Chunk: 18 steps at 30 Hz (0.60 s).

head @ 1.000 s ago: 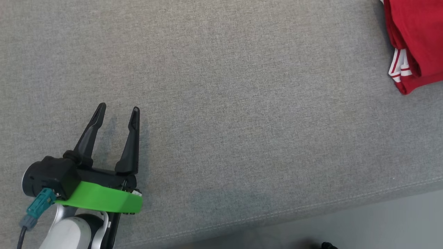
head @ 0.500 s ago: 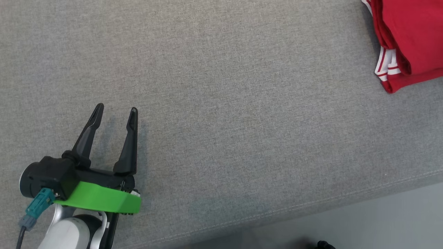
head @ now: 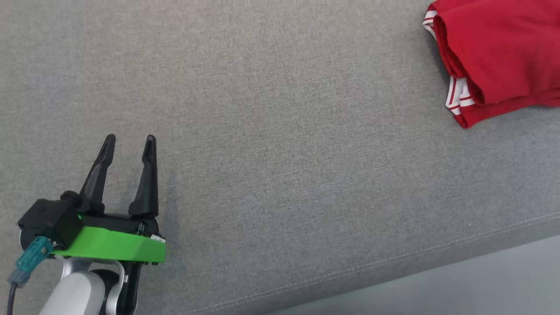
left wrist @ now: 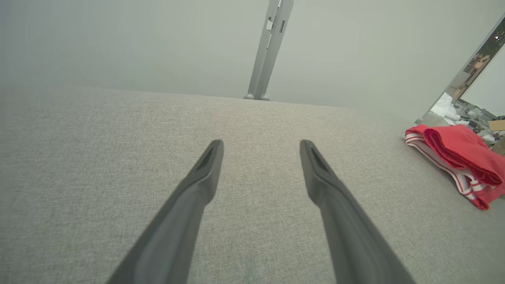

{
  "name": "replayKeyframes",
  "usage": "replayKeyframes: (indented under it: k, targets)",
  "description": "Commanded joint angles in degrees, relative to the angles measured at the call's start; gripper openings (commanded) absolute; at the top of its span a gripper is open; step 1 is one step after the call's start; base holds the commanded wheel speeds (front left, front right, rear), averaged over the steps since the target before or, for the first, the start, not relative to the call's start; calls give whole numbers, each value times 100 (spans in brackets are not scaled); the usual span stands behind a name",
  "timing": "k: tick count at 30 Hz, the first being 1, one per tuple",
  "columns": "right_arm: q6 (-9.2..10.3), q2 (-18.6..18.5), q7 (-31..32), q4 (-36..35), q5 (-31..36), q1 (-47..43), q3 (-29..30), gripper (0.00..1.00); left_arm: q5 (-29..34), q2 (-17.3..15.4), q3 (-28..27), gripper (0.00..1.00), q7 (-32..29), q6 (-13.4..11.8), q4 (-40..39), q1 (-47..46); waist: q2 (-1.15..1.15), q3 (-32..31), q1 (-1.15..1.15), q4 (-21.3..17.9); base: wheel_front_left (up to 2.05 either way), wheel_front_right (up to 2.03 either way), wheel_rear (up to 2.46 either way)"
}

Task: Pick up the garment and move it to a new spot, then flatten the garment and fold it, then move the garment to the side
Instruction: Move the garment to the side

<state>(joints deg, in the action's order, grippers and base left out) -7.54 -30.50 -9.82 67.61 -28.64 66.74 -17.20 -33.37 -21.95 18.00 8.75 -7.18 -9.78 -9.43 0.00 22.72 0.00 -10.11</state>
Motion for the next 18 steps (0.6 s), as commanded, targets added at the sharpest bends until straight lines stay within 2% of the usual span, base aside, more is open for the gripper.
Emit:
replayKeyframes:
  k: [1,10,13,18]
  targets:
    - [10,60,-85,-178,-90,-200,-97,100,-101,45,-93,100,93,1,90,14,0,-316,0,1,0,0,0]
    - [10,337,-401,-1097,-238,-940,-478,100,-488,223,-644,100,477,-77,618,319,0,-1037,0,158,0,0,0]
    - [9,524,-460,-1301,-146,-1179,-438,100,-463,236,-725,100,542,-57,705,452,0,-1249,0,238,0,0,0]
    - [9,810,-519,-1702,206,-1679,-176,100,-277,202,-785,100,587,-208,839,684,0,-1535,0,373,0,0,0]
